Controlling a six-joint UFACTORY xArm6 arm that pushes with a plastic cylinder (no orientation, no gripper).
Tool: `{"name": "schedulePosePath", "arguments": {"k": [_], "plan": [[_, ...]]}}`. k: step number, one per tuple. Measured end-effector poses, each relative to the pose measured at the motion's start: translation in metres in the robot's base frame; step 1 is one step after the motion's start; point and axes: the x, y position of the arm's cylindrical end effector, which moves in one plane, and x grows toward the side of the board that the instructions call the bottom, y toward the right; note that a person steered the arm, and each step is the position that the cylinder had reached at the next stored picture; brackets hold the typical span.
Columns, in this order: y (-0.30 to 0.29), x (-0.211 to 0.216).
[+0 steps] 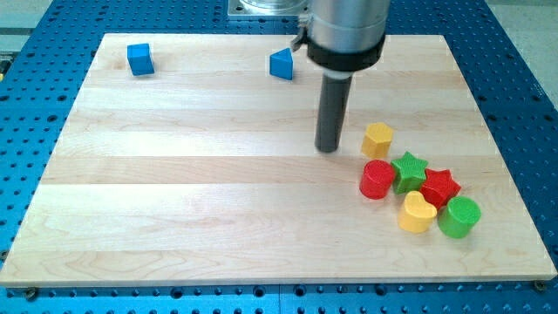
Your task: Push the yellow hexagon to the top left of the green star
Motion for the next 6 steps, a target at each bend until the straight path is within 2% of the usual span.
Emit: {"name": "schedulePosePath", "arguments": {"k": [1, 2, 3, 4, 5, 6], "plan": [[0.059, -0.011], [0.091, 0.013], [0.091, 0.039], [0.091, 0.005], [0.045, -0.012], [0.061, 0.042]]}}
